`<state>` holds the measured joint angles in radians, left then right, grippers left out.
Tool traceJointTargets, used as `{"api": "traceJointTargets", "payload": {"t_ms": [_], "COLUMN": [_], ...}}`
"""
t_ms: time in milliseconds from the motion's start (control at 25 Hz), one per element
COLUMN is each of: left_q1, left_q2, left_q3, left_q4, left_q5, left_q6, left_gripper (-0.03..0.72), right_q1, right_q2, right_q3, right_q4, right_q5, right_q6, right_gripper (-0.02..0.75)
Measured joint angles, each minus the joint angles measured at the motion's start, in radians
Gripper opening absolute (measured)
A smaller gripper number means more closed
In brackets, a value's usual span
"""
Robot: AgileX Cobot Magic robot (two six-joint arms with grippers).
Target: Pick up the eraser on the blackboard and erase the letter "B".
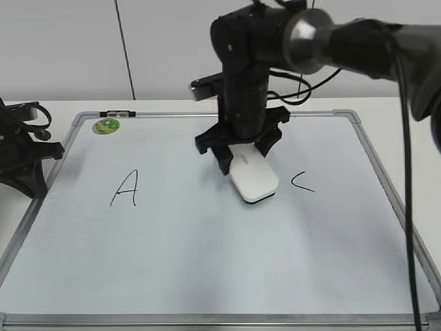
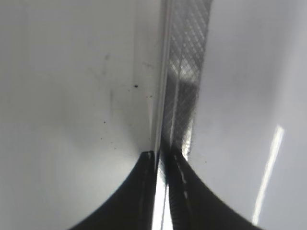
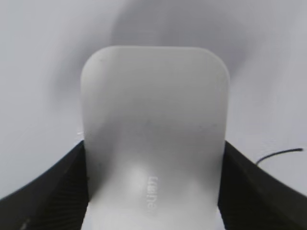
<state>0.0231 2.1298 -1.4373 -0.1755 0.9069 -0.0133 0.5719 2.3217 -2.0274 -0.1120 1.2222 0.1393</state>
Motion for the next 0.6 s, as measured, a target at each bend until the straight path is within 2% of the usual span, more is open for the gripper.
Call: {"api": "traceJointTargets", "payload": {"t_ms": [280, 400, 600], "left_q1": [0.0, 0.0, 0.0], "left_q2": [0.0, 0.0, 0.0], "left_q3": [0.0, 0.0, 0.0], "left_q4": [0.0, 0.0, 0.0], "left_q5": [0.0, 0.0, 0.0], "left_q6": [0.0, 0.0, 0.0], "left_gripper": [0.053, 0.053, 0.053], "right_q1": [-0.187, -0.276, -0.359], "right_q2": [-0.059, -0.107, -0.144], "right_q3": [0.022, 0.084, 0.2], "right_q4": [0.066, 0.068, 0.077], "right_q5": [0.0, 0.0, 0.0], "right_q6": [0.01, 0.013, 0.014], "right_gripper": [0.533, 0.533, 0.533]}}
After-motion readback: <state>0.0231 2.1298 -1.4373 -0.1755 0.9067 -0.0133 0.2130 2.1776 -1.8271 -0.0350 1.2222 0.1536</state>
